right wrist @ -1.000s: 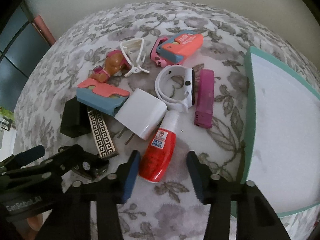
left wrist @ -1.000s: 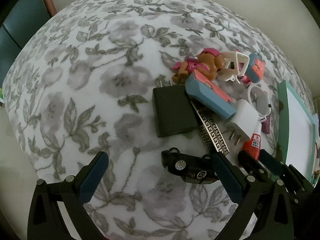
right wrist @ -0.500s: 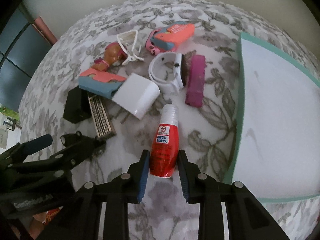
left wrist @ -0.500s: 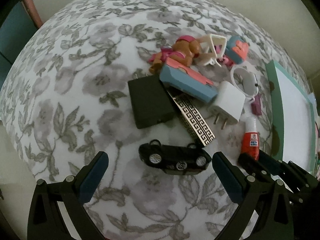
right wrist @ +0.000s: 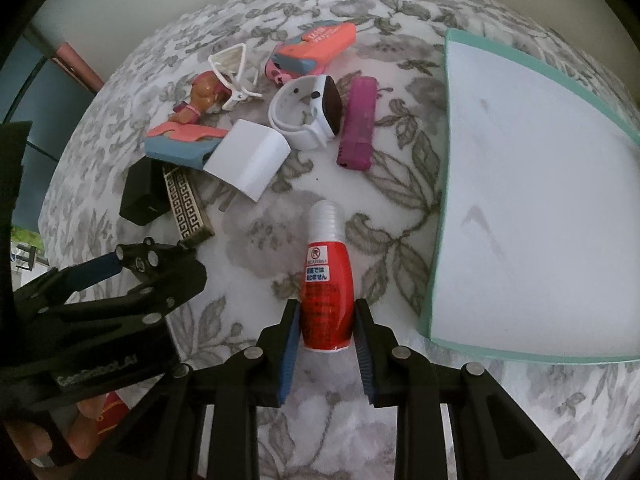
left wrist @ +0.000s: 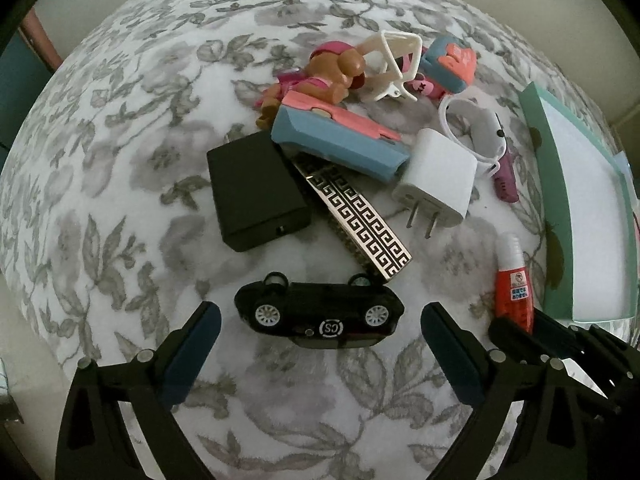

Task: Organize rigid objects
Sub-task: 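Grasp the black toy car with the left tool while the right tool grasps the red glue bottle, then lift the black car and red glue bottle and carry both over the tray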

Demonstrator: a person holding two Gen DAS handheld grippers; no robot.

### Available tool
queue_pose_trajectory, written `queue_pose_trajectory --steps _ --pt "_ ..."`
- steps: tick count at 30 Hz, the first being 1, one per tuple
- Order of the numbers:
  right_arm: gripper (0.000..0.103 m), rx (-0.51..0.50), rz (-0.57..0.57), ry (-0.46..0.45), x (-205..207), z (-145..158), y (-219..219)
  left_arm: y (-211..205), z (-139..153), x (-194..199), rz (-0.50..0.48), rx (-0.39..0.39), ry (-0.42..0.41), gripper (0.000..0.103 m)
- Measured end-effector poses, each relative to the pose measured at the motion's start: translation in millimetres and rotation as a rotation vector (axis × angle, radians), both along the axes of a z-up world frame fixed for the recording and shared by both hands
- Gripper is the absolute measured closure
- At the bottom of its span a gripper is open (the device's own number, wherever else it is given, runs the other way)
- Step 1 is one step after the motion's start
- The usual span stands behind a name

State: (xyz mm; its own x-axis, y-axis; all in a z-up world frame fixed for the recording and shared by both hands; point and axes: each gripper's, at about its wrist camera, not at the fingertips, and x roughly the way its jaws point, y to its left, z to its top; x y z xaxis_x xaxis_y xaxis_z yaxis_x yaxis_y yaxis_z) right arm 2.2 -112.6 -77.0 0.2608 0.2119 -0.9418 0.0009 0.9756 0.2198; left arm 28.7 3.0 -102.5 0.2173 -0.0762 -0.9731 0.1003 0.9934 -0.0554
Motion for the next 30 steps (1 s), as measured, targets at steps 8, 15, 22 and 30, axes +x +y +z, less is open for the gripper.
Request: queue_pose_trajectory --steps 8,15,22,30 --pt "0.074 0.029 -0.018 0.004 0 -1 -3 -10 -16 4 -0.011 0.014 0.007 0.029" --pt "0.074 0.039 -0.023 0.006 1 -1 -5 -10 -22 10 -0.036 0.037 -0.007 0.029" --pt "0.074 0.047 -0.027 0.010 0 -1 -6 -12 -23 26 -0.052 0.080 -0.024 0.017" --pt "0.074 0.051 -0.027 0.011 1 -2 -7 -22 -20 33 -0.099 0.107 -0.069 0.028"
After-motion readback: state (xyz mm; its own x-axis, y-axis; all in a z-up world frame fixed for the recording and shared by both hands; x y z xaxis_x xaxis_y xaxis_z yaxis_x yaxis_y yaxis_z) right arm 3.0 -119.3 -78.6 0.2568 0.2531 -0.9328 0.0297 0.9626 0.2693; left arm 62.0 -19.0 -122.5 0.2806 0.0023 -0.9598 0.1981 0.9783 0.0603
